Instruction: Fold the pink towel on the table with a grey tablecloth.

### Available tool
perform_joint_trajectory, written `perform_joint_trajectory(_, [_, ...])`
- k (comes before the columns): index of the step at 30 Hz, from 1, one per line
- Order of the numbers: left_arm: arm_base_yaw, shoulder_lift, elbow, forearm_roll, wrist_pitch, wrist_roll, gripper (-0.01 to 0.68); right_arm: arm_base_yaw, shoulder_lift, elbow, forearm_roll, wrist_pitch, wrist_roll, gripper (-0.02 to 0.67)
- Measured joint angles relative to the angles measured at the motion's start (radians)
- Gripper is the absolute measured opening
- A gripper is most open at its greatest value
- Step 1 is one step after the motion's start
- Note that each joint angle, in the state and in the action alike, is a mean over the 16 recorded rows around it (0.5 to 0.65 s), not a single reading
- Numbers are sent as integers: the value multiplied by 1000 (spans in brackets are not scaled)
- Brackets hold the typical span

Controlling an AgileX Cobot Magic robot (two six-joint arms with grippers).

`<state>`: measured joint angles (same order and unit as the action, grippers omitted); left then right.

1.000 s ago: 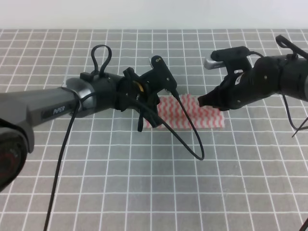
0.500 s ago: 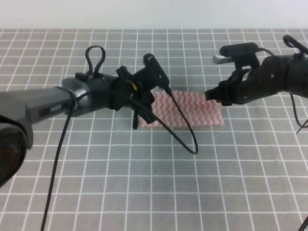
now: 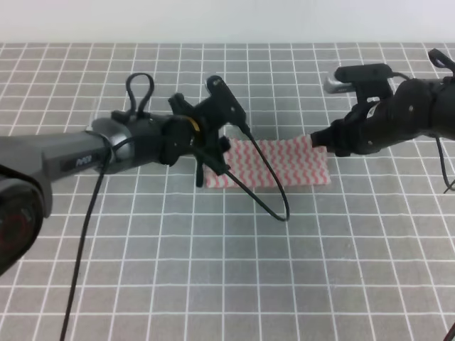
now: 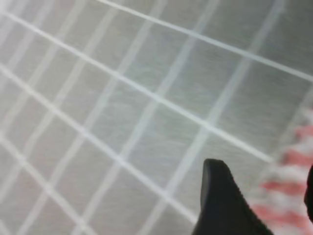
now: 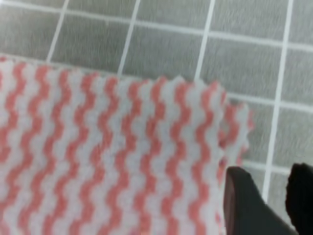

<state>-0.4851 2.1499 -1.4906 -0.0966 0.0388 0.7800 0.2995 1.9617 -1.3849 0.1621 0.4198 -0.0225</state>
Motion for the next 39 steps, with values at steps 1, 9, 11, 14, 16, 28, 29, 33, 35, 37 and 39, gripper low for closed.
perform_joint_trajectory(1, [3, -5, 0, 0, -7, -9, 332, 0, 0, 0, 3, 8, 0, 231])
perform_joint_trajectory(9, [24, -77, 0, -6, 35, -168, 198, 0, 1, 0, 42, 65, 1, 296])
perform_joint_trajectory(11, [26, -97, 0, -17, 76, -211, 157, 0, 2, 0, 52, 72, 1, 309])
perform_joint_trajectory(14, [27, -127, 0, -42, 153, -273, 95, 0, 3, 0, 67, 76, 1, 323])
perform_joint_trajectory(16, [26, -145, 0, -78, 210, -290, 55, 0, 2, 0, 77, 78, 1, 324])
perform_joint_trajectory(28, [26, -133, 0, -403, 421, -69, 1, 0, 8, 0, 108, 99, -4, 326])
perform_joint_trajectory(29, [26, -128, 0, -425, 428, -47, 0, 0, 10, 0, 111, 102, -6, 326])
perform_joint_trajectory(33, [26, -104, 0, -478, 443, 5, 0, -1, 18, -2, 125, 110, -14, 326])
perform_joint_trajectory(35, [26, -92, 0, -491, 450, 16, 0, -1, 25, -5, 133, 116, -18, 326])
perform_joint_trajectory(37, [26, -80, 0, -491, 456, 17, 0, -1, 32, -9, 140, 121, -23, 326])
perform_joint_trajectory(39, [26, -70, 0, -489, 461, 18, 0, -1, 40, -16, 146, 126, -29, 326])
